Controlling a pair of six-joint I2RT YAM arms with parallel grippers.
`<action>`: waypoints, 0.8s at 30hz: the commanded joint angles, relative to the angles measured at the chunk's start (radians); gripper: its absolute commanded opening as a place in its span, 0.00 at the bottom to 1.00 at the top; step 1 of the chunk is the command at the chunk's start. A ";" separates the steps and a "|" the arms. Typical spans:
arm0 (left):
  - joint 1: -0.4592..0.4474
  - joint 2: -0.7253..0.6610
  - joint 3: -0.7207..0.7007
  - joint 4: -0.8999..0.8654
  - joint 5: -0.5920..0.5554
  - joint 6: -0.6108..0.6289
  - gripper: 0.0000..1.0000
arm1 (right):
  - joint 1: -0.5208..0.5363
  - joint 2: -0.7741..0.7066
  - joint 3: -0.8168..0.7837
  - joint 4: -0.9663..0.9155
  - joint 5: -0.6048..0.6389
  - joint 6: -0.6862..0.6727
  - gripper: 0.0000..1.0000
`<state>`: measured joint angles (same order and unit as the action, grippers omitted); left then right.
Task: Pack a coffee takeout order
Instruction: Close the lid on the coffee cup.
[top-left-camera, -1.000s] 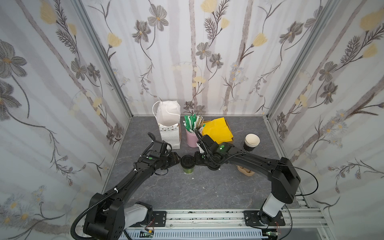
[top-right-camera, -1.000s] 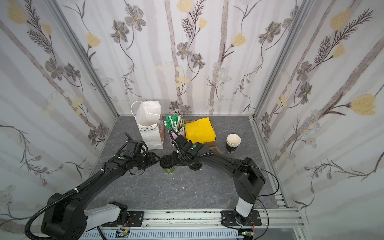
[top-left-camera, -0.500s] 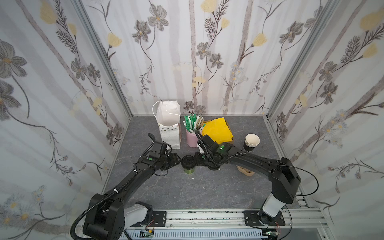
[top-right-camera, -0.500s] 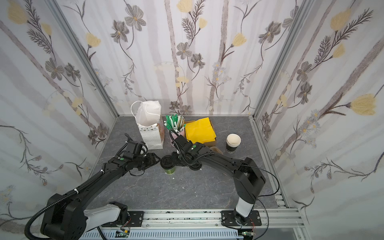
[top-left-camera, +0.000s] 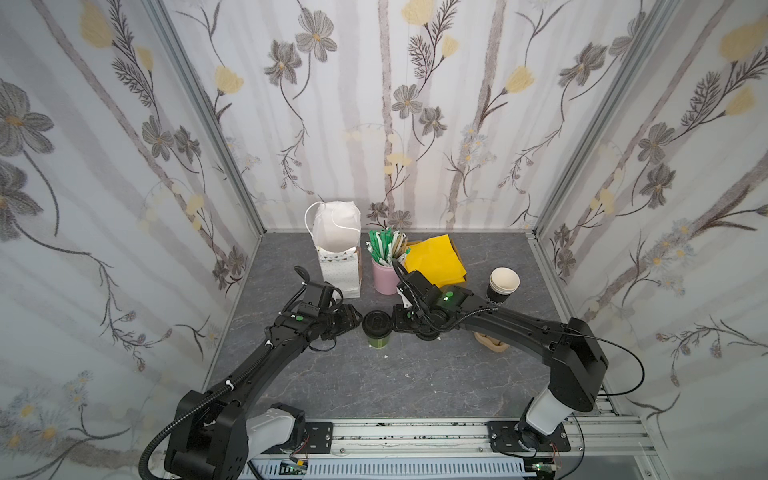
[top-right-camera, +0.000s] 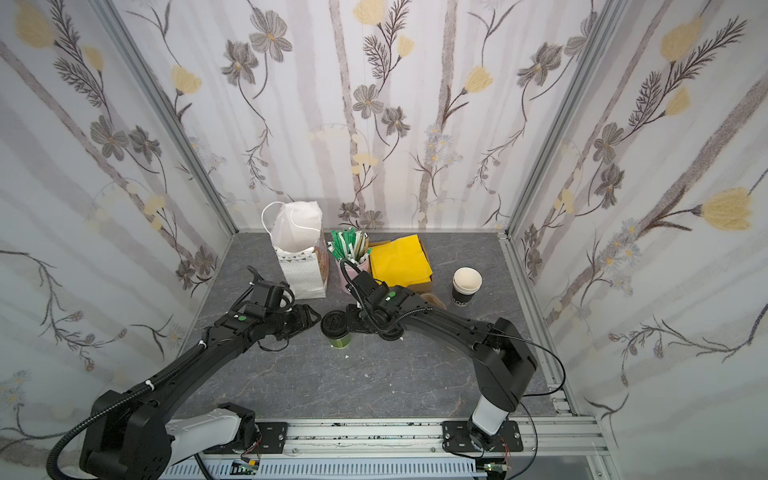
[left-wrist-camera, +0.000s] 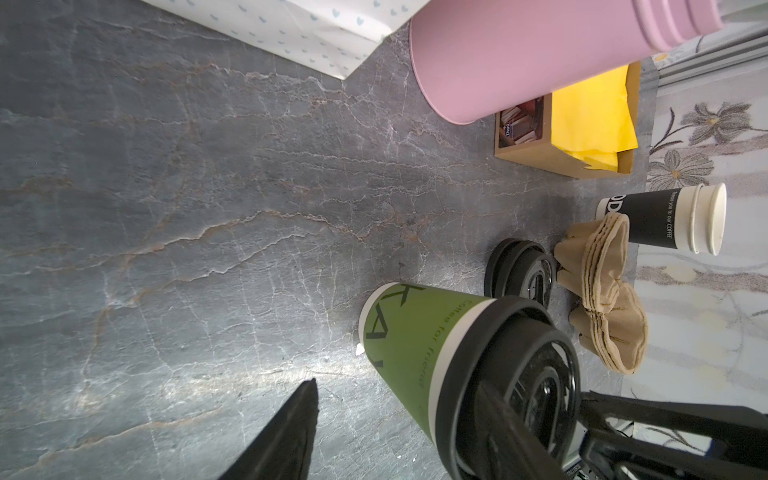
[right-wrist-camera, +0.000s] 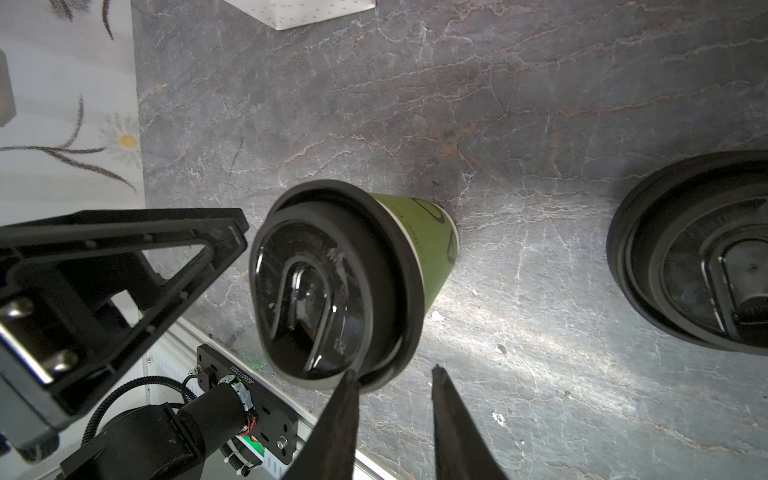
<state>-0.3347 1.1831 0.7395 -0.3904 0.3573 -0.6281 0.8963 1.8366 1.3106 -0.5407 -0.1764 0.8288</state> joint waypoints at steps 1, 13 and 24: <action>0.001 0.009 -0.001 0.012 0.010 0.010 0.63 | 0.002 0.012 -0.004 0.037 -0.005 0.013 0.31; 0.000 0.024 -0.014 0.012 0.024 0.011 0.63 | 0.007 0.032 -0.013 0.054 -0.018 0.015 0.32; 0.000 0.022 -0.032 0.013 0.015 0.008 0.63 | 0.007 0.034 -0.034 0.067 -0.020 0.023 0.31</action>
<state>-0.3336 1.2041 0.7162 -0.3672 0.3580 -0.6277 0.8989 1.8572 1.2873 -0.4770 -0.2012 0.8368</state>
